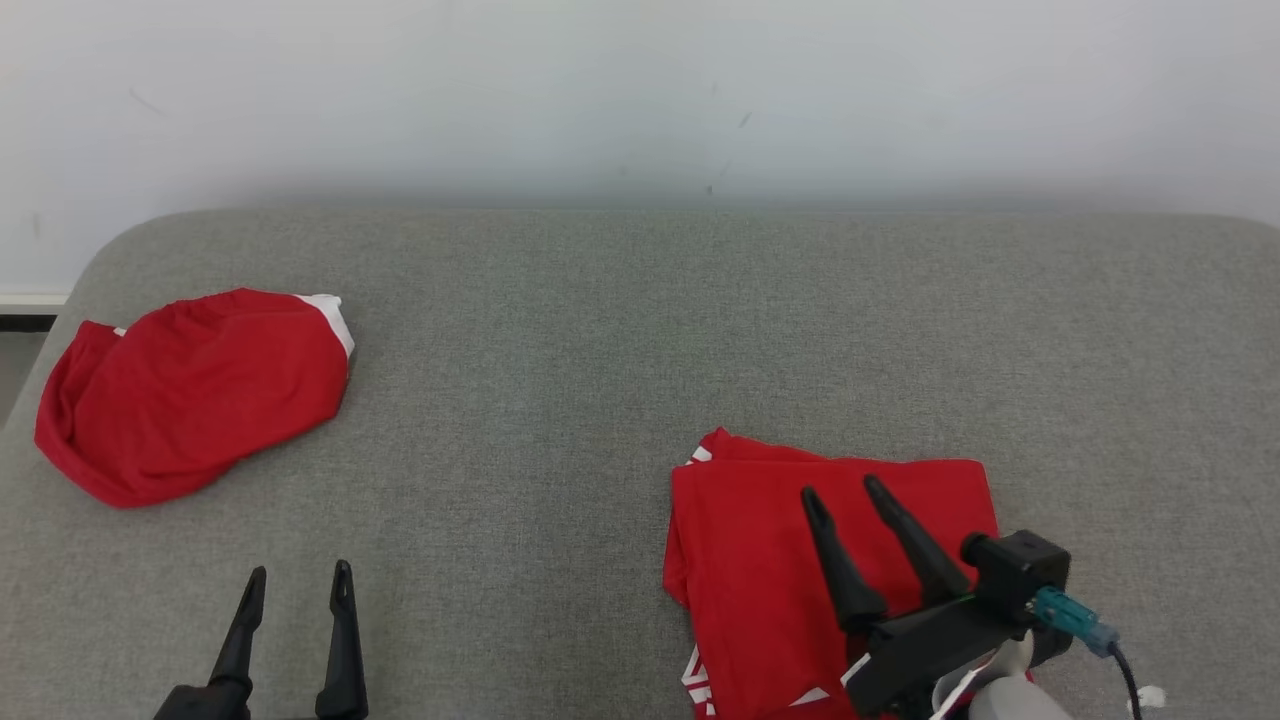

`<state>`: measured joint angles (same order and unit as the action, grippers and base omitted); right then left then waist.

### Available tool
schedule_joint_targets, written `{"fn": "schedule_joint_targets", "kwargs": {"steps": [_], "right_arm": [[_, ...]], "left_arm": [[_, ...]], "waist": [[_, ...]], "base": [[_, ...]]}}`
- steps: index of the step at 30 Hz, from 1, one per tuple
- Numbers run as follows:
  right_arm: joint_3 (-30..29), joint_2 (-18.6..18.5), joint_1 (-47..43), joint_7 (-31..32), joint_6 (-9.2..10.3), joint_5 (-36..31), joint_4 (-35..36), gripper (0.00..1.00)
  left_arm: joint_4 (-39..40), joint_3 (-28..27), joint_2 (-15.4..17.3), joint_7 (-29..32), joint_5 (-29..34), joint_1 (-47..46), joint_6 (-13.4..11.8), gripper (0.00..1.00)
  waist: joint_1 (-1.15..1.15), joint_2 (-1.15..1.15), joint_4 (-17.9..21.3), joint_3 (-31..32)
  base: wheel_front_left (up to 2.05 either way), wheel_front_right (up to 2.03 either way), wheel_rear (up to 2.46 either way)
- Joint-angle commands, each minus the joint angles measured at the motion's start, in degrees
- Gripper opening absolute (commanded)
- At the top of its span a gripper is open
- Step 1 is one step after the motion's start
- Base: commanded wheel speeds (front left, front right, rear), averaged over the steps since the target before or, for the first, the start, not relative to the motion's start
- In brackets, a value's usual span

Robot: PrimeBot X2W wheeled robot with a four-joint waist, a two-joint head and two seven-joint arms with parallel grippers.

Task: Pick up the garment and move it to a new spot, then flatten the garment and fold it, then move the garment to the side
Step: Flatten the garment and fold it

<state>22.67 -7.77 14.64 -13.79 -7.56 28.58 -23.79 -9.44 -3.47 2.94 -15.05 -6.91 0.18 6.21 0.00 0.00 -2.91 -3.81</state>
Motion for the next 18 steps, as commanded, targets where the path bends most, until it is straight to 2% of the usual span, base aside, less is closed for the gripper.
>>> {"fn": "schedule_joint_targets", "kwargs": {"steps": [1, 8, 18], "right_arm": [[-1.28, -0.98, 0.03, -0.67, 0.16, -0.56, 0.93, 1.00], [-7.86, -2.77, -2.17, -1.38, 0.16, -2.80, 4.90, 1.00], [-17.52, -2.04, -10.10, -1.40, 0.16, -6.68, 11.93, 1.00]], "left_arm": [[0.13, -0.19, -0.09, -0.18, 0.13, 0.12, -0.12, 1.00], [0.97, -0.70, -0.08, -0.18, 0.64, 0.74, -0.06, 1.00], [2.50, -1.62, -0.08, -0.18, 1.73, 1.99, 0.18, 1.00]], "waist": [[0.00, 0.00, 0.45, 0.33], [0.00, 0.00, 1.35, 1.25], [0.00, 0.00, 2.95, 3.59]], "base": [[0.00, 0.00, 0.00], [0.00, 0.00, 0.00], [0.00, 0.00, 0.00]]}}
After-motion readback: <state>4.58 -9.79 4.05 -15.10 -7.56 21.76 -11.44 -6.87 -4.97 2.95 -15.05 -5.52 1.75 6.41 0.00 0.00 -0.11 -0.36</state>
